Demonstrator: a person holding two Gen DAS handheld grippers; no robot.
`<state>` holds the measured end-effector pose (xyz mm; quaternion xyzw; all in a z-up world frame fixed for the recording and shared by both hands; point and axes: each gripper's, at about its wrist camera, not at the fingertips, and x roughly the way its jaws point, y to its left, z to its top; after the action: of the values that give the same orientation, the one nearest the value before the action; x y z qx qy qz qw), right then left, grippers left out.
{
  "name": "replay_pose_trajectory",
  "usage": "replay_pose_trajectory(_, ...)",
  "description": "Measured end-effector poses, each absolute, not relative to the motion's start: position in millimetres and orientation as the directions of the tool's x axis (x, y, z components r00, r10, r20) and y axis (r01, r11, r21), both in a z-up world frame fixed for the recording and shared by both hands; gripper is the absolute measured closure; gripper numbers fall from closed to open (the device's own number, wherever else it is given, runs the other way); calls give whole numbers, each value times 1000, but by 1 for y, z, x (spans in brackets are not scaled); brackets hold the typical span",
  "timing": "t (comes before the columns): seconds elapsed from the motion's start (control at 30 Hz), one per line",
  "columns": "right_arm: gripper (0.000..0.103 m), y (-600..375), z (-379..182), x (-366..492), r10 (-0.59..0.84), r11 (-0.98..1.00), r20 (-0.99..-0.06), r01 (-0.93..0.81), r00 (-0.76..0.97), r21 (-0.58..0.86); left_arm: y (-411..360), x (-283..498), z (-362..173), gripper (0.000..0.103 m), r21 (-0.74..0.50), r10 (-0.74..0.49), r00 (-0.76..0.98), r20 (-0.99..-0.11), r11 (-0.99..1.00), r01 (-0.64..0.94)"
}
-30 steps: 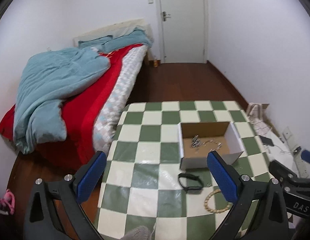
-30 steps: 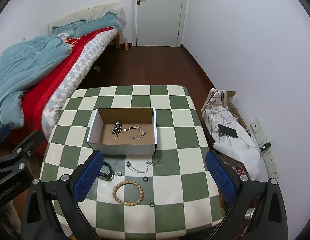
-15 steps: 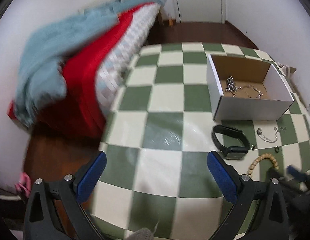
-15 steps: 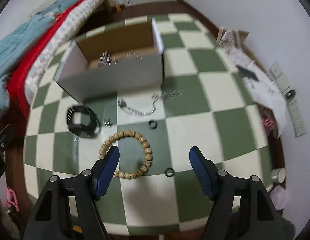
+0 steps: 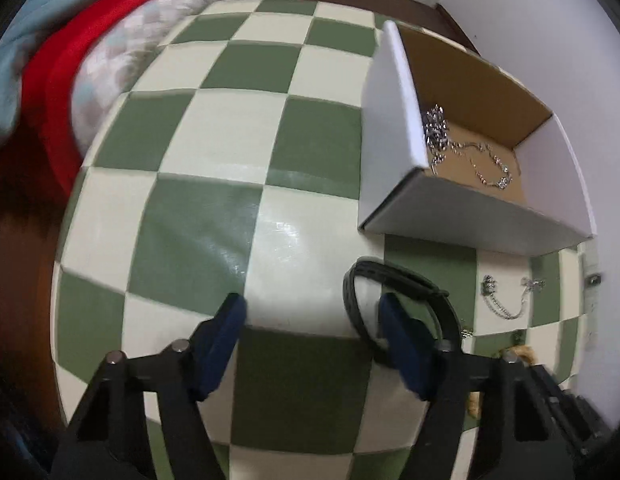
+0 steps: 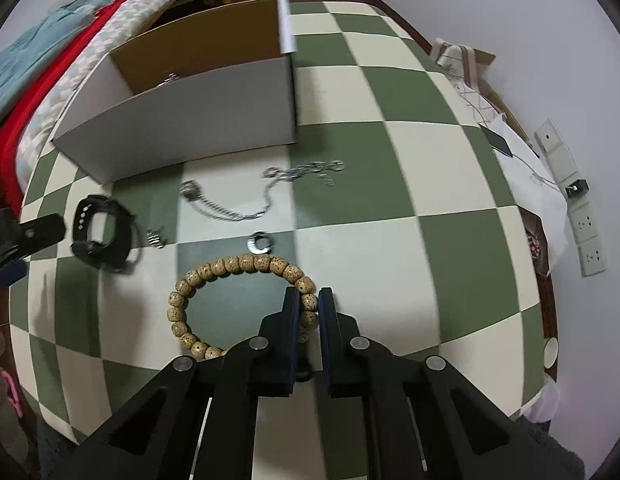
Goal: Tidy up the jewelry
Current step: 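Grasp the black smartwatch with the left tool while the right tool grasps the wooden bead bracelet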
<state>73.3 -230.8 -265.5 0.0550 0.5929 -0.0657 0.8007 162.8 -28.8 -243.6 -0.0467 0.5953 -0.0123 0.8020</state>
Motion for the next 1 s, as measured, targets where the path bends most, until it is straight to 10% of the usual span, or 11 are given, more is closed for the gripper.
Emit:
replay_pose_trajectory(0.13, 93, -232, -264, 76, -42, 988, -962, 155, 268, 0, -44, 158, -241, 99, -25, -44, 324, -945, 998, 64)
replay_pose_trajectory(1.0, 93, -224, -258, 92, -108, 989, -954, 132, 280, -73, -45, 111, -241, 102, 107, 37, 399, -916, 982, 156)
